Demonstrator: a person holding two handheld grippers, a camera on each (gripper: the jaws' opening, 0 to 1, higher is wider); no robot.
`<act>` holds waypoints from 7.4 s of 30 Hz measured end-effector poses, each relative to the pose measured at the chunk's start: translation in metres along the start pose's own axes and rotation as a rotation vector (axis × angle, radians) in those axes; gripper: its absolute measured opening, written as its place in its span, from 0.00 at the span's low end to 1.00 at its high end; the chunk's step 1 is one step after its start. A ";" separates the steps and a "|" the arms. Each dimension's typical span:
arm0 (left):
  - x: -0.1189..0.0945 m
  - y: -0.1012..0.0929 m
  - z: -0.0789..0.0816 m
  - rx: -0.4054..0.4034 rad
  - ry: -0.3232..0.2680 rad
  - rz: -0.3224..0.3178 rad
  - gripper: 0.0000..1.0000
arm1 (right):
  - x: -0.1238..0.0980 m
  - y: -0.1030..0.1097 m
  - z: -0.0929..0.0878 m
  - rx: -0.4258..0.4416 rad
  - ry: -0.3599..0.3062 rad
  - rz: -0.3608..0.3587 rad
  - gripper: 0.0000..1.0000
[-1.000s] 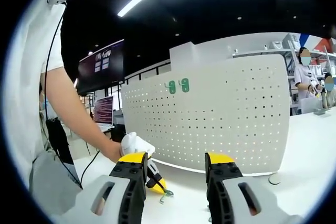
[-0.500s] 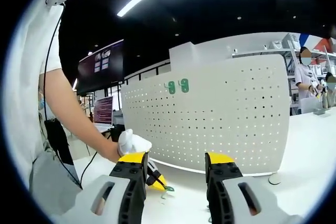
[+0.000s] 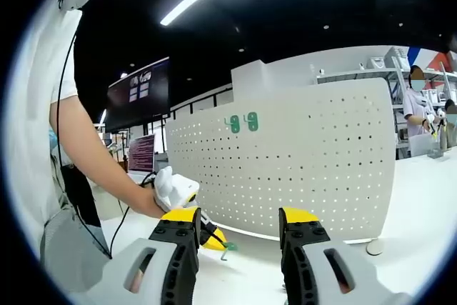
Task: Insert the hook assembly into the mounting plate slot until the hook locks in place.
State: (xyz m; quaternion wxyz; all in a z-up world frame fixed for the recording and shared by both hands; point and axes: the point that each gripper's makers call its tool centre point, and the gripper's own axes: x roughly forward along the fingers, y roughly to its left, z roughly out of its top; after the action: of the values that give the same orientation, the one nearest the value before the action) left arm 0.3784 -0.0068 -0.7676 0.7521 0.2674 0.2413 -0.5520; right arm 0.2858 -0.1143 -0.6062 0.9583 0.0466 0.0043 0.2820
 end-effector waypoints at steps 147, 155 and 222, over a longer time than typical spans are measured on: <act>-0.129 -0.047 0.162 -0.295 -0.692 0.266 0.01 | 0.058 0.055 0.046 0.346 -0.121 0.092 0.01; -0.132 -0.048 0.160 -0.296 -0.697 0.268 0.03 | 0.058 0.058 0.046 0.349 -0.113 0.097 0.00; -0.155 -0.042 0.081 -0.364 -0.580 0.383 0.69 | 0.100 0.002 0.072 -0.078 0.020 -0.166 0.01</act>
State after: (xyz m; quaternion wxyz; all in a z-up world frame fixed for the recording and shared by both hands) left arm 0.3015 0.0372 -0.6108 0.9135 0.0029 0.0586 -0.4026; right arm 0.3717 -0.0647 -0.5330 0.9793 0.0062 0.0066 0.2022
